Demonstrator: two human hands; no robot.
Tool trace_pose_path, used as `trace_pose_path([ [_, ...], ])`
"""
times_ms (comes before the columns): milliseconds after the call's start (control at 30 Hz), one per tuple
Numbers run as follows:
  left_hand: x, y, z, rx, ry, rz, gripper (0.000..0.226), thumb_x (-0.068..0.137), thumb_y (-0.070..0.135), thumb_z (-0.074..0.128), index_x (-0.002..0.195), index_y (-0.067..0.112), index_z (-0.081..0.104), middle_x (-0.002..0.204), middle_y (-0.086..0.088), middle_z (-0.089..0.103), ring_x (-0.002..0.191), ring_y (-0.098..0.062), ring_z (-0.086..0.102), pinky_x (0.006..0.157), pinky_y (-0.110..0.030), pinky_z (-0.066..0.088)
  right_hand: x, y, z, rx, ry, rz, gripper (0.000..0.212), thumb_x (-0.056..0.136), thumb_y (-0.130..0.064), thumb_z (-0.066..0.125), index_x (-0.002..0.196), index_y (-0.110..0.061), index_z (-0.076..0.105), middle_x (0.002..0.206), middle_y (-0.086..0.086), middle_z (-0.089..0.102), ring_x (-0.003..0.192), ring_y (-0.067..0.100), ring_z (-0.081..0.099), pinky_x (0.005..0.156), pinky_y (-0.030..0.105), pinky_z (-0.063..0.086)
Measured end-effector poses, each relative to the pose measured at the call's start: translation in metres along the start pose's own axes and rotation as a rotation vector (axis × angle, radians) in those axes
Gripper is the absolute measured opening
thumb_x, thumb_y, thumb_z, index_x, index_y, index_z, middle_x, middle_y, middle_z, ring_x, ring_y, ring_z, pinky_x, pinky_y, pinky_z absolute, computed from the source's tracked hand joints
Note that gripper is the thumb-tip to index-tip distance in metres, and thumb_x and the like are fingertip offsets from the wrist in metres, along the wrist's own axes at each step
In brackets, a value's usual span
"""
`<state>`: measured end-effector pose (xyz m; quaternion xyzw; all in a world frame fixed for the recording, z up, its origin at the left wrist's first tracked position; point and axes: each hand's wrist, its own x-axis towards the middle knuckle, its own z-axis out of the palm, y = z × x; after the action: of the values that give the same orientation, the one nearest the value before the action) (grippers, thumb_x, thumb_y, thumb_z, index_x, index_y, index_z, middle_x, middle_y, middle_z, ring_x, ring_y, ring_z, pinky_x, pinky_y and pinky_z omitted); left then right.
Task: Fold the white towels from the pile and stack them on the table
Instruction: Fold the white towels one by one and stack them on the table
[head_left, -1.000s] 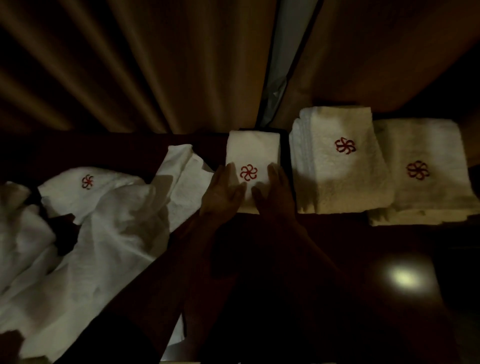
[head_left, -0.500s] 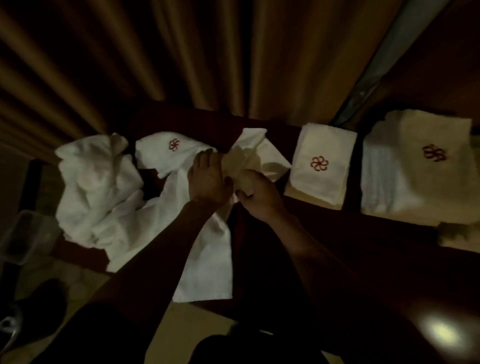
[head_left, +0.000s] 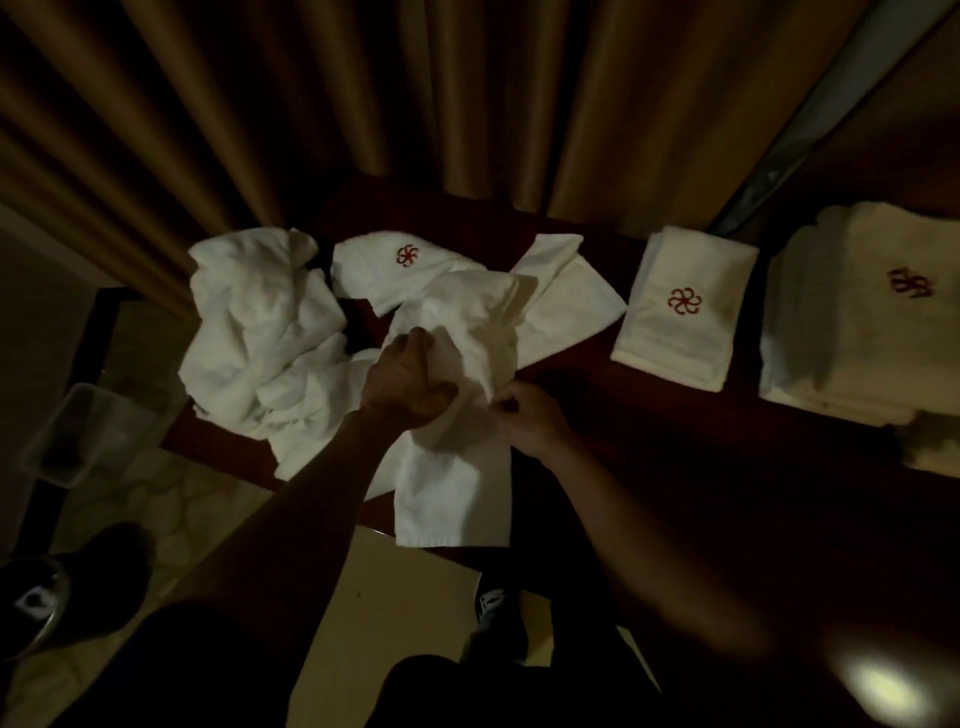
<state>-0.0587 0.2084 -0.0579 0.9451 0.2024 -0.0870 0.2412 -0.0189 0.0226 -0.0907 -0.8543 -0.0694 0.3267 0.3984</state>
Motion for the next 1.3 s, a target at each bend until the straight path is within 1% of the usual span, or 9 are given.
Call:
trace_pose_path([
  [100, -0.008, -0.003, 0.0, 0.054, 0.042, 0.031, 0.039, 0.081, 0.031, 0.07, 0.111, 0.012, 0.056, 0.116, -0.013, 0.057, 0.112, -0.034, 0.053, 0.087, -0.043, 0.049, -0.013, 0.0, 0.002, 0.033, -0.024, -0.043, 0.013, 0.088, -0.027, 0.071, 0.098, -0.019, 0.072, 0.105, -0.001, 0.07, 0.098, 0.014, 0.066, 0.087, 0.033, 0.056],
  [300, -0.02, 0.009, 0.002, -0.248, -0.148, -0.025, 0.028, 0.091, 0.02, 0.06, 0.118, 0.019, 0.052, 0.092, 0.0, 0.06, 0.089, -0.025, 0.061, 0.071, -0.033, 0.053, -0.039, 0.002, 0.024, 0.102, -0.027, -0.056, 0.037, 0.081, -0.042, 0.077, 0.103, -0.013, 0.07, 0.101, 0.001, 0.07, 0.097, 0.017, 0.066, 0.086, 0.034, 0.054],
  [433, -0.033, 0.024, 0.017, -0.626, -0.206, -0.042, 0.029, 0.088, 0.002, 0.058, 0.11, 0.021, 0.057, 0.1, -0.007, 0.063, 0.083, -0.023, 0.065, 0.064, -0.035, 0.057, -0.05, 0.009, 0.033, 0.176, 0.057, 0.032, 0.036, 0.076, -0.044, 0.08, 0.097, -0.018, 0.066, 0.096, -0.001, 0.07, 0.091, 0.015, 0.068, 0.08, 0.035, 0.056],
  [567, -0.042, 0.045, 0.028, -0.733, -0.268, 0.025, 0.032, 0.084, 0.0, 0.067, 0.112, 0.016, 0.059, 0.1, -0.01, 0.067, 0.081, -0.02, 0.068, 0.072, -0.035, 0.058, -0.059, 0.018, 0.017, 0.288, 0.174, 0.107, 0.023, 0.085, -0.029, 0.066, 0.104, -0.016, 0.067, 0.103, 0.004, 0.07, 0.097, 0.022, 0.068, 0.084, 0.04, 0.057],
  [733, -0.035, 0.066, 0.053, -0.506, -0.177, 0.167, 0.014, 0.086, 0.004, 0.063, 0.095, 0.014, 0.064, 0.099, 0.004, 0.067, 0.091, -0.014, 0.065, 0.086, -0.024, 0.051, -0.072, 0.044, -0.027, 0.367, 0.337, 0.24, 0.03, 0.089, -0.018, 0.048, 0.115, -0.011, 0.062, 0.116, 0.012, 0.065, 0.107, 0.031, 0.063, 0.092, 0.043, 0.053],
  [867, -0.03, 0.079, 0.083, -0.134, -0.234, 0.336, 0.033, 0.083, 0.012, 0.067, 0.116, 0.012, 0.064, 0.124, -0.011, 0.059, 0.116, -0.03, 0.055, 0.096, -0.032, 0.042, -0.091, 0.078, -0.065, 0.249, 0.576, 0.391, 0.036, 0.095, -0.013, 0.048, 0.13, -0.007, 0.056, 0.132, 0.015, 0.058, 0.12, 0.034, 0.056, 0.093, 0.031, 0.042],
  [1033, -0.036, 0.102, 0.122, 0.159, -0.338, 0.413, 0.049, 0.084, 0.025, 0.068, 0.131, 0.021, 0.054, 0.141, -0.003, 0.046, 0.13, -0.027, 0.041, 0.102, -0.041, 0.041, -0.115, 0.123, -0.074, -0.094, 0.796, 0.39, 0.036, 0.088, -0.013, 0.059, 0.124, -0.013, 0.058, 0.13, 0.016, 0.054, 0.123, 0.038, 0.048, 0.098, 0.044, 0.042],
  [1167, -0.044, 0.112, 0.15, 0.27, -0.294, 0.551, 0.056, 0.079, 0.028, 0.069, 0.132, 0.018, 0.054, 0.141, -0.007, 0.047, 0.131, -0.034, 0.043, 0.107, -0.048, 0.038, -0.122, 0.155, -0.055, -0.282, 0.558, 0.121, 0.028, 0.091, -0.019, 0.058, 0.119, -0.015, 0.061, 0.122, 0.009, 0.057, 0.115, 0.031, 0.055, 0.094, 0.042, 0.048],
  [1300, -0.052, 0.119, 0.17, 0.325, -0.242, 0.643, 0.082, 0.079, 0.048, 0.069, 0.15, 0.025, 0.035, 0.143, -0.015, 0.045, 0.122, -0.038, 0.05, 0.1, -0.055, 0.045, -0.137, 0.178, -0.045, -0.342, 0.282, 0.301, 0.062, 0.092, -0.045, 0.061, 0.145, -0.022, 0.04, 0.149, 0.004, 0.035, 0.137, 0.032, 0.033, 0.103, 0.049, 0.041],
])
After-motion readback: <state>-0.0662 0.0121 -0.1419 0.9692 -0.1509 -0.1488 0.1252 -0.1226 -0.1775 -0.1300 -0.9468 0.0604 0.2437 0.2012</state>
